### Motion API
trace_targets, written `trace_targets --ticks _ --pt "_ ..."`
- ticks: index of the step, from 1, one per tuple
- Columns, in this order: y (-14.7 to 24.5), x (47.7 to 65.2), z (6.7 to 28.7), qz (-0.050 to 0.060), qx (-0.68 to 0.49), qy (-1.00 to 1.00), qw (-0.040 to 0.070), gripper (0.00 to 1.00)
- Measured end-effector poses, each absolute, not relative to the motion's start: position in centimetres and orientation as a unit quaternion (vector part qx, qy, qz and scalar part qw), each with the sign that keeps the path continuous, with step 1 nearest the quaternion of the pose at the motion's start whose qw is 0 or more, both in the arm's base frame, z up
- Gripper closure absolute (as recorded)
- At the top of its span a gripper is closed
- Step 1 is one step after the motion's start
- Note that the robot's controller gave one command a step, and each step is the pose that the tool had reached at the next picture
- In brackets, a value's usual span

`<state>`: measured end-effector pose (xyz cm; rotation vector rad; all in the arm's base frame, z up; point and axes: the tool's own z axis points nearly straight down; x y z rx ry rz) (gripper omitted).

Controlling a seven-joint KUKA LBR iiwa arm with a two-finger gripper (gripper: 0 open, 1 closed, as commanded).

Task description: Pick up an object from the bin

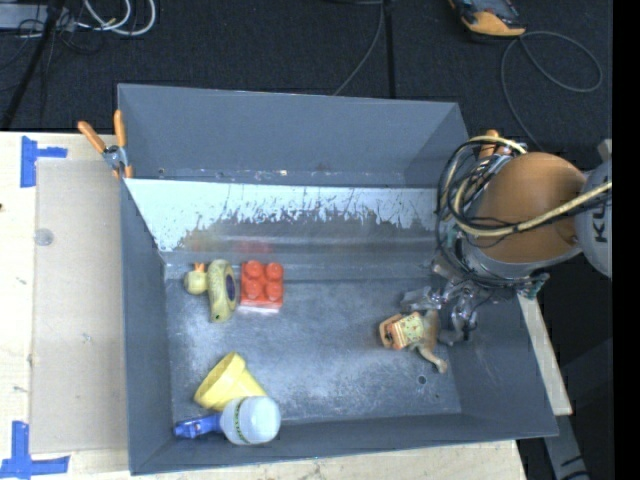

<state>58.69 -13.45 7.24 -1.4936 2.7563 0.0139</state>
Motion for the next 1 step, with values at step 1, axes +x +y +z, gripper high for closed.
trace_targets --ticks 1 --pt "-13.47 58.69 7.25 0.004 -0.476 0.880 0.004 1.00"
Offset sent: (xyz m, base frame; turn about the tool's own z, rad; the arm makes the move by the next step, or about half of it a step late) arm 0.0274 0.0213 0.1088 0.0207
